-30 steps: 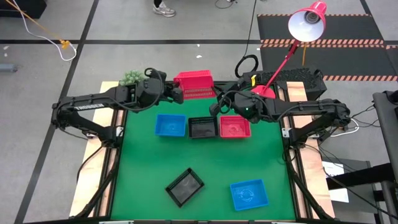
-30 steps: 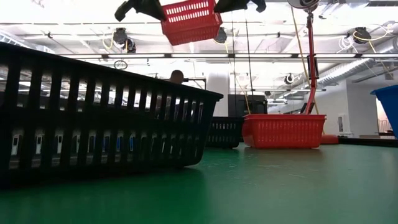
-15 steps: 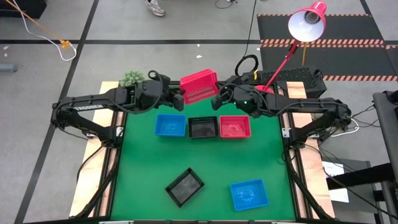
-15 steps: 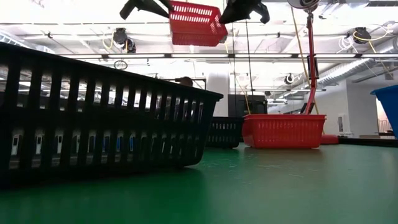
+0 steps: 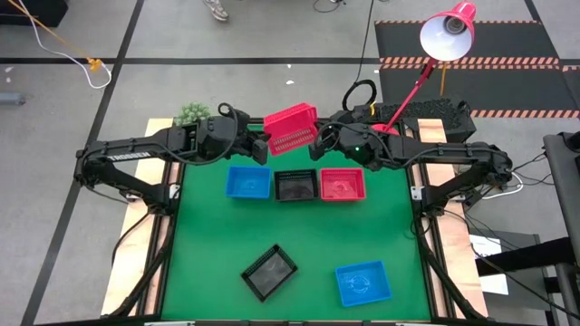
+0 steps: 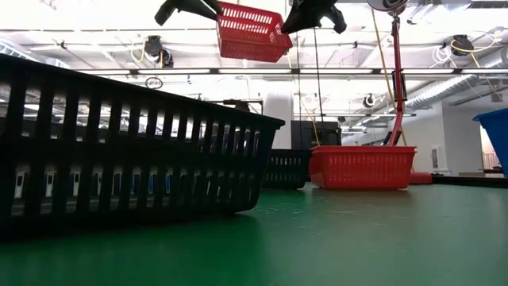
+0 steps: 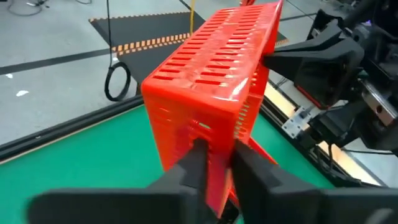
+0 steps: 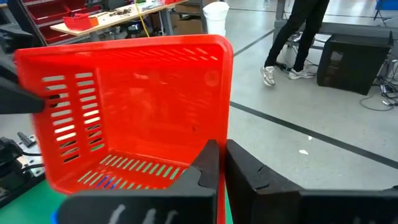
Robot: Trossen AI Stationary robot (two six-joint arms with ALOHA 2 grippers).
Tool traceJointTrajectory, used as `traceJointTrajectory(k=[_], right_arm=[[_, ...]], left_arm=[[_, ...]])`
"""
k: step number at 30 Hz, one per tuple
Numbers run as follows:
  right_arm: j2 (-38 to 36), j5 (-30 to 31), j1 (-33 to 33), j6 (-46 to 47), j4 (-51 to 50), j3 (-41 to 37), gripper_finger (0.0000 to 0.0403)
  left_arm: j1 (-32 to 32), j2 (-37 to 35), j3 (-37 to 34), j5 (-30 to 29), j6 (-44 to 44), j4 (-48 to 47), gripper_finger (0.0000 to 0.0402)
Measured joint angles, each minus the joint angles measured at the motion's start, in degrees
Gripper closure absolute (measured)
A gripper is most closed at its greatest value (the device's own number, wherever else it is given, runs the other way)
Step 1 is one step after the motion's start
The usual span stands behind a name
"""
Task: Stack baskets by color
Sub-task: Stack the bottom orange bin on the top stacked orange bins
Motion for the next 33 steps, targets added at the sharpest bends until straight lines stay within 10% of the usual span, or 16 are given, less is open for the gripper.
traceJointTrajectory(k=[12,19,33], right_arm=[[0.00,-0.22,-0.10,0.21,0.03,0.07,0.0328],[0.09,-0.71,-0.26,0.52,-0.70,0.07,0.0391],[-2.64,-2.96,-2.58,13.32,-13.16,0.07,0.0402]], left_arm=[[0.44,0.04,0.02,0.32,0.25,0.24,0.0392],[0.30,0.04,0.07,0.88,-0.11,0.44,0.0393],[-0.88,-1.35,0.08,11.97,-5.94,1.67,0.0167]])
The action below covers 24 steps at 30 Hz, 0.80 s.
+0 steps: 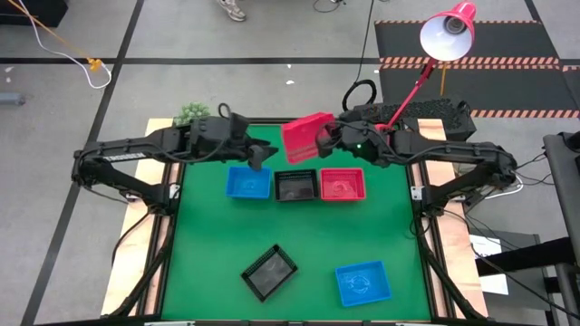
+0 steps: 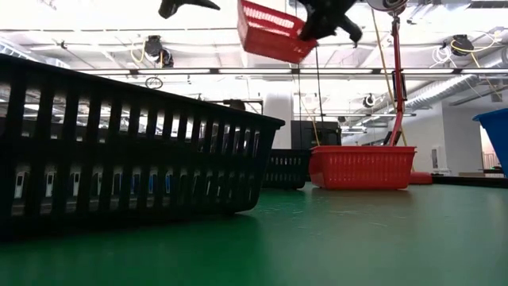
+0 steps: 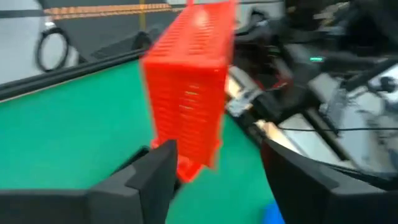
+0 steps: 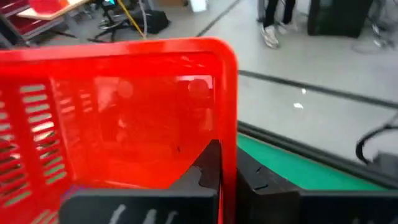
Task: Stack baskets by color
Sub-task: Stack the bottom orange bin on the top stacked orange bins
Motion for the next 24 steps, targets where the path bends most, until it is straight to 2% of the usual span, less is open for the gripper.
traceJointTrajectory(k=[3,5,11,17,24], right_arm=[[-2.05,-2.42,-1.29,5.13,-6.65,0.00,0.0402],[-3.21,-6.17,-2.40,9.63,-11.02,0.02,0.0402],[-4.83,-21.68,-5.17,18.46,-25.02,-0.03,0.0402],[-4.79,-33.86,-7.68,25.65,-29.74,-0.09,0.0403],[-4.86,-38.78,-11.18,27.95,-30.74,-2.97,0.0403]], left_arm=[[-0.89,-1.96,-0.03,0.47,2.00,-0.97,0.0147],[-1.54,-2.69,0.11,0.44,3.99,-0.21,0.0144],[-1.44,-4.61,0.00,0.38,6.57,-6.94,0.0167],[-1.33,-4.68,-0.01,0.43,7.62,-14.08,0.0196],[-1.57,-4.68,-0.01,0.47,7.98,-20.42,0.0218]])
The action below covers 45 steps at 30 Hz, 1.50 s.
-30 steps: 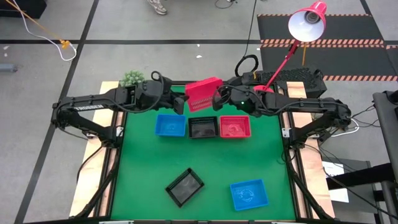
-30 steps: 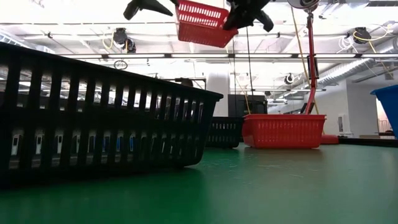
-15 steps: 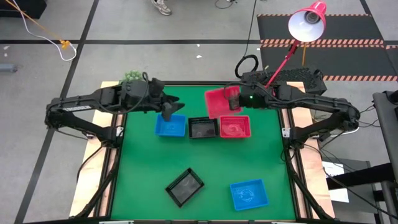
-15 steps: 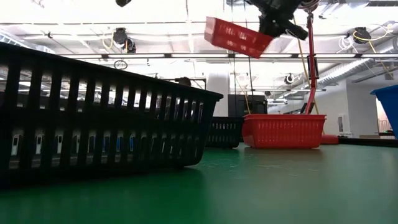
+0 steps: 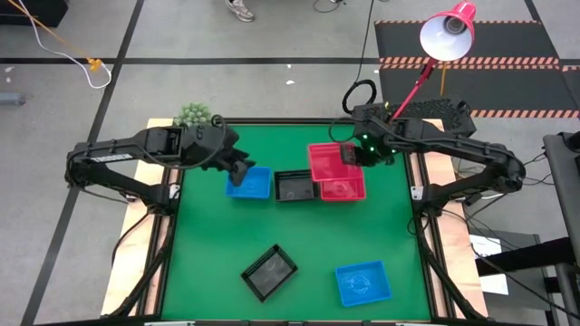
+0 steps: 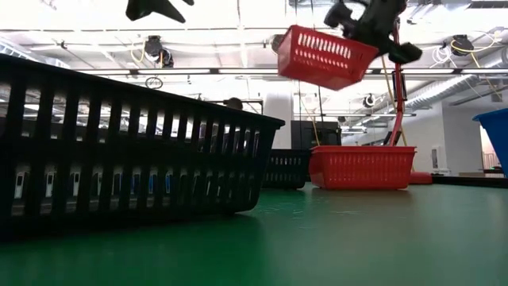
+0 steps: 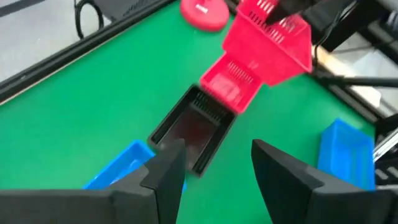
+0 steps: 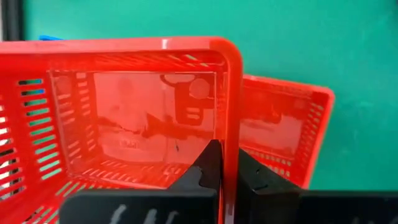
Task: Stack baskets by color
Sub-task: Stack the bottom orange bin on the top stacked orange bins
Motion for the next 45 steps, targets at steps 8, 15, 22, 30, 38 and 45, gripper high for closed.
traceJointTrajectory(k=[8,15,22,30,38,45], right_arm=[[0.02,-3.16,-2.80,-0.05,2.15,-9.66,0.0403],[0.02,-4.87,-3.42,0.38,8.20,-18.59,0.0403],[0.02,-6.12,-3.38,1.29,10.06,-22.60,0.0403],[0.02,-5.80,-3.40,1.29,10.64,-22.66,0.0403],[0.02,-2.72,-3.42,1.31,10.50,-22.66,0.0403],[0.02,-1.29,-3.62,1.31,10.48,-22.71,0.0403]], left_arm=[[-0.04,0.00,0.00,1.48,1.54,-3.05,0.0220],[-0.19,0.00,0.00,1.49,2.19,-3.52,0.0220],[-1.22,0.00,0.00,1.51,2.22,-3.70,0.0220],[-1.38,0.00,0.00,1.49,2.38,-3.70,0.0220],[-1.32,0.00,0.00,0.29,3.72,-3.68,0.0220],[-1.33,0.00,-0.02,-0.07,3.72,-3.66,0.0220]])
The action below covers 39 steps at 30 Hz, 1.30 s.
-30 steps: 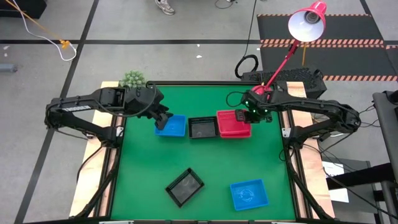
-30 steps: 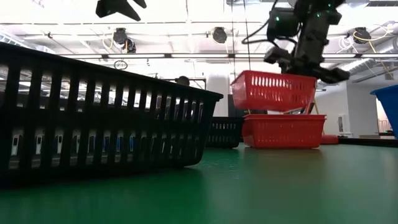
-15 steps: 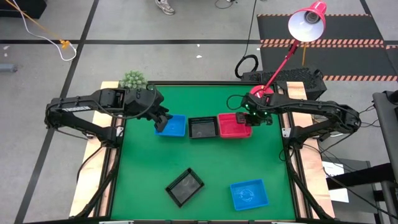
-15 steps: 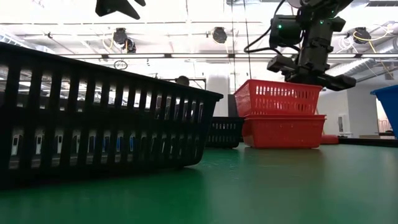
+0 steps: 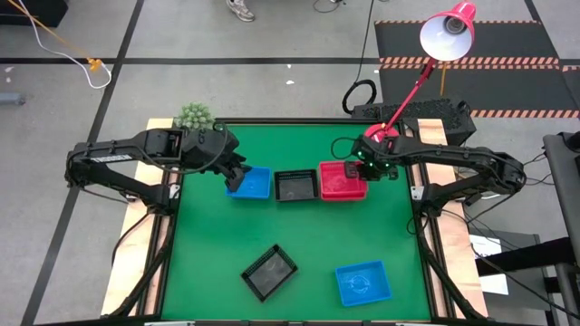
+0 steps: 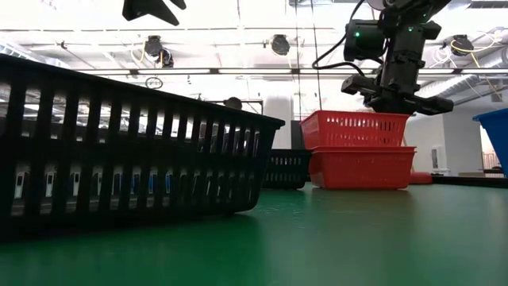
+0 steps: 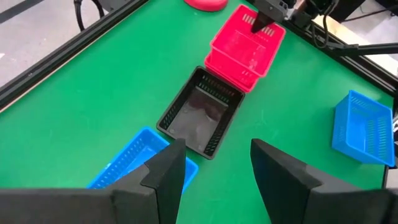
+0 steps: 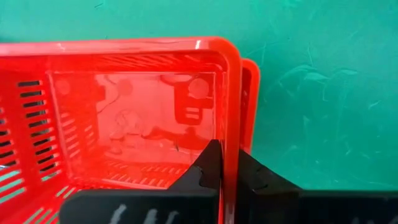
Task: Stack baskets by color
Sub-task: Stack the bottom orange bin on the top stacked orange bins
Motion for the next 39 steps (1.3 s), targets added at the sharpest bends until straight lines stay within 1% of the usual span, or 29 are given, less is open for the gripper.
traceJointTrajectory(k=[5,11,19,31,35,39], right_arm=[[0.00,-0.08,-0.48,-0.13,0.25,-0.19,0.0403],[0.02,-0.21,-0.50,0.50,0.70,-2.43,0.0399],[0.02,-0.01,-0.47,1.03,2.17,-2.80,0.0356],[-1.19,-0.12,-0.47,1.06,1.46,-2.80,0.0284],[-2.46,-0.48,-0.47,0.37,1.34,-2.80,0.0272],[-3.86,-0.36,-0.46,-0.32,-1.23,-2.80,0.0271]], left_arm=[[0.11,0.02,-0.02,-0.59,0.02,0.07,0.0220],[0.18,0.02,-0.04,-1.48,0.31,0.13,0.0220],[0.19,0.02,-0.04,-1.48,0.35,0.17,0.0220],[0.17,0.02,-0.04,-1.48,-0.13,0.14,0.0220],[0.17,0.02,-0.04,-1.46,-0.33,0.15,0.0220],[0.17,0.02,-0.04,-1.46,-0.31,0.14,0.0220]])
